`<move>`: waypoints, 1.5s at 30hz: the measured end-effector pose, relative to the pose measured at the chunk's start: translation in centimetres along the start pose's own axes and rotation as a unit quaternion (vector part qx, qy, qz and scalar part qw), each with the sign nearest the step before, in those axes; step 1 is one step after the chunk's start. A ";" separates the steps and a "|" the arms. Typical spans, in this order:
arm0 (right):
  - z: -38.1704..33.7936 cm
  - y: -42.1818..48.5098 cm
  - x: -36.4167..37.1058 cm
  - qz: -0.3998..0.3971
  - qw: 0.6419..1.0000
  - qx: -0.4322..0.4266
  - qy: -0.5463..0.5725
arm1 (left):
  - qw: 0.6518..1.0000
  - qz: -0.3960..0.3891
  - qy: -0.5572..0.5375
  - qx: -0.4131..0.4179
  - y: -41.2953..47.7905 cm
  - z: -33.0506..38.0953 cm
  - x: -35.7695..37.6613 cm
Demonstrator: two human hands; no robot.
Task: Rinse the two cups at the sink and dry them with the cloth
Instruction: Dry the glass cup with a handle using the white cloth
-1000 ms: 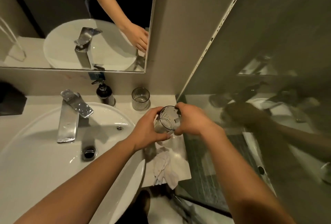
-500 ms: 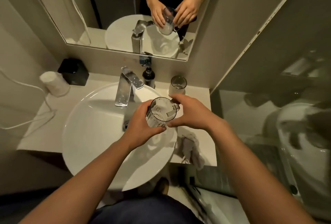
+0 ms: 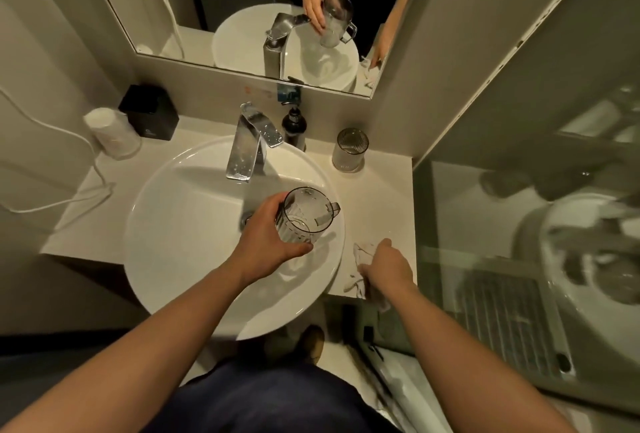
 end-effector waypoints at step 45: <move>-11.7 -10.8 -16.3 0.057 0.886 -0.413 0.205 | 0.990 -0.104 0.042 0.083 4.3 5.8 0.6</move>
Point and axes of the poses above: each hand's wrist, its own y-axis towards the middle knuckle, its own x-axis out of the palm, z = x × y, the point moved 8 cm from there along y, towards the middle knuckle, and after that the axes turned 8 degrees about -y, right-handed, at the moved point
